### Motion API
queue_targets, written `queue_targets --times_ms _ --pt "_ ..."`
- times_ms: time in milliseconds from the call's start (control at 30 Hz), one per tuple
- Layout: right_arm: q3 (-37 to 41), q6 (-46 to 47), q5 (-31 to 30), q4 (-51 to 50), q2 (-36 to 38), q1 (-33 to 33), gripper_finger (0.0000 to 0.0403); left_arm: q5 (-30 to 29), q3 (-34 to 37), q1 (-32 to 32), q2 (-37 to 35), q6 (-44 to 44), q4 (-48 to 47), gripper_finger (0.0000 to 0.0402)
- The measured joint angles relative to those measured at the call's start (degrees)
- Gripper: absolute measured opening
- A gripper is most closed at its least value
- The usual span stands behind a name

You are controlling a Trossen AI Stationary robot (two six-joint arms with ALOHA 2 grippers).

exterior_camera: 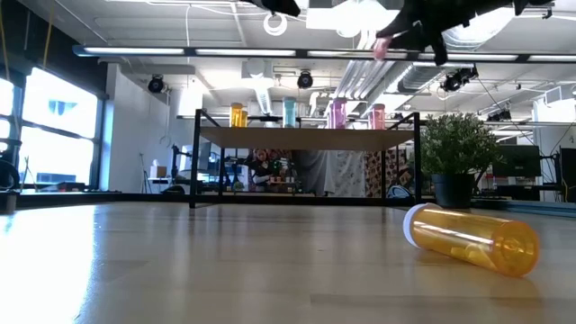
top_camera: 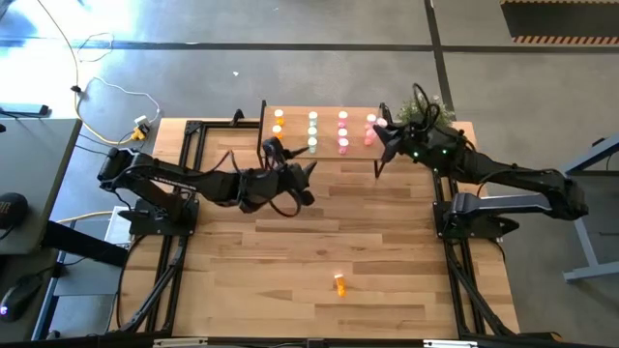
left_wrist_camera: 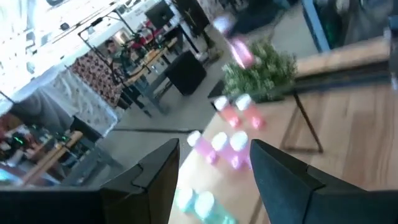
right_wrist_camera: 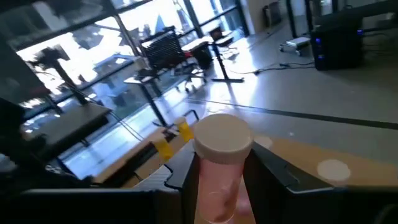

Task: Pick and place medicine bottles onto shelf by color
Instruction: Put the pink pill bottle aligned with the other pink pill bottles

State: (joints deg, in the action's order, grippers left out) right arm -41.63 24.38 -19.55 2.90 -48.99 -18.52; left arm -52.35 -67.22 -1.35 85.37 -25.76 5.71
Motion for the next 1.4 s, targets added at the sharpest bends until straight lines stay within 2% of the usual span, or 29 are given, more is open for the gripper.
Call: queue_targets --times_ms 100,267,433,733,1000,1400 --pt "0.04 0.02 -4.73 -3.06 -0.13 2.01 0.0097 3.83 -0.14 1.78 -1.83 6.67 -2.78 0.0186" --pt "2.07 2.84 -9.34 -5.30 -0.31 5.74 0.0097 14.45 -0.03 5.50 -4.77 20.24 -11.23 0.0186" --pt "5.47 6.56 -13.65 -5.43 -0.31 9.71 0.0097 22.01 0.02 8.03 -5.69 24.11 -15.51 0.0186" --pt "9.44 4.22 -19.54 -4.70 -0.13 13.76 0.0097 24.01 -0.06 9.09 -5.98 24.26 -15.02 0.0186" --pt "15.75 -4.30 -22.03 9.40 -1.20 13.81 0.0097 31.16 -0.04 11.03 -5.98 28.70 -14.95 0.0186" --pt "16.28 -10.90 -22.27 15.12 -7.98 12.27 0.0097 31.40 -0.04 11.20 -5.95 28.62 -14.95 0.0186"
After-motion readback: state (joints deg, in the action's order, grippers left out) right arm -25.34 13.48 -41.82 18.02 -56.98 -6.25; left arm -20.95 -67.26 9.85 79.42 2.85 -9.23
